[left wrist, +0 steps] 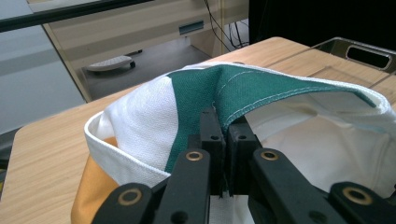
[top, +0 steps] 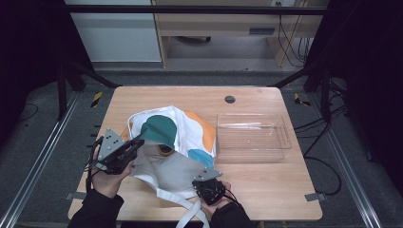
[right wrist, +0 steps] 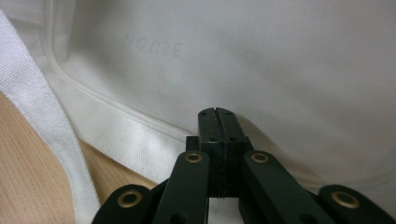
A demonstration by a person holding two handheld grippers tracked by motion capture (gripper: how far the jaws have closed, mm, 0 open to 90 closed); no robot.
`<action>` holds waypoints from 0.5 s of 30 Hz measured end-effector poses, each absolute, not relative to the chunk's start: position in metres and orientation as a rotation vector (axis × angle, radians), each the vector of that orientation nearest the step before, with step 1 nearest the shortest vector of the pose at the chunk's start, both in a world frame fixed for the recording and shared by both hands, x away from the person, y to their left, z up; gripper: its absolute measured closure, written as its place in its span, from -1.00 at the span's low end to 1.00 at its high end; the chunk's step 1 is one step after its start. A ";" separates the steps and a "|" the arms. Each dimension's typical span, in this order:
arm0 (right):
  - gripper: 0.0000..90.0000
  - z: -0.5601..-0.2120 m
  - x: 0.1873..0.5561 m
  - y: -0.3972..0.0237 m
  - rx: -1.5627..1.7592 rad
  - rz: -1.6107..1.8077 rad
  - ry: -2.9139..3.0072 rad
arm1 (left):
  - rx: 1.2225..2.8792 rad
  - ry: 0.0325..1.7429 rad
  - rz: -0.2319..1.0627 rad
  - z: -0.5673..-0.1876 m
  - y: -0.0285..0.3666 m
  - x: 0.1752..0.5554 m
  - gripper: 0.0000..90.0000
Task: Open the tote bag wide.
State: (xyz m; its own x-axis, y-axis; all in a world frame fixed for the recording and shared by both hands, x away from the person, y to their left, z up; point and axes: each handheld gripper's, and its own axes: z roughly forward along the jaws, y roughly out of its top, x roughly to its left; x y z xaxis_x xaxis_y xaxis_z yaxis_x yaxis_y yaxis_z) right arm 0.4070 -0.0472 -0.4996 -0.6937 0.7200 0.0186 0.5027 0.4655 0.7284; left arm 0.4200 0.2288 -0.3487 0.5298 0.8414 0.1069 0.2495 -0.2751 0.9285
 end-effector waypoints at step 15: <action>1.00 -0.498 0.408 -0.043 1.025 1.027 2.444 | 1.767 0.928 0.801 -0.335 0.227 0.435 0.95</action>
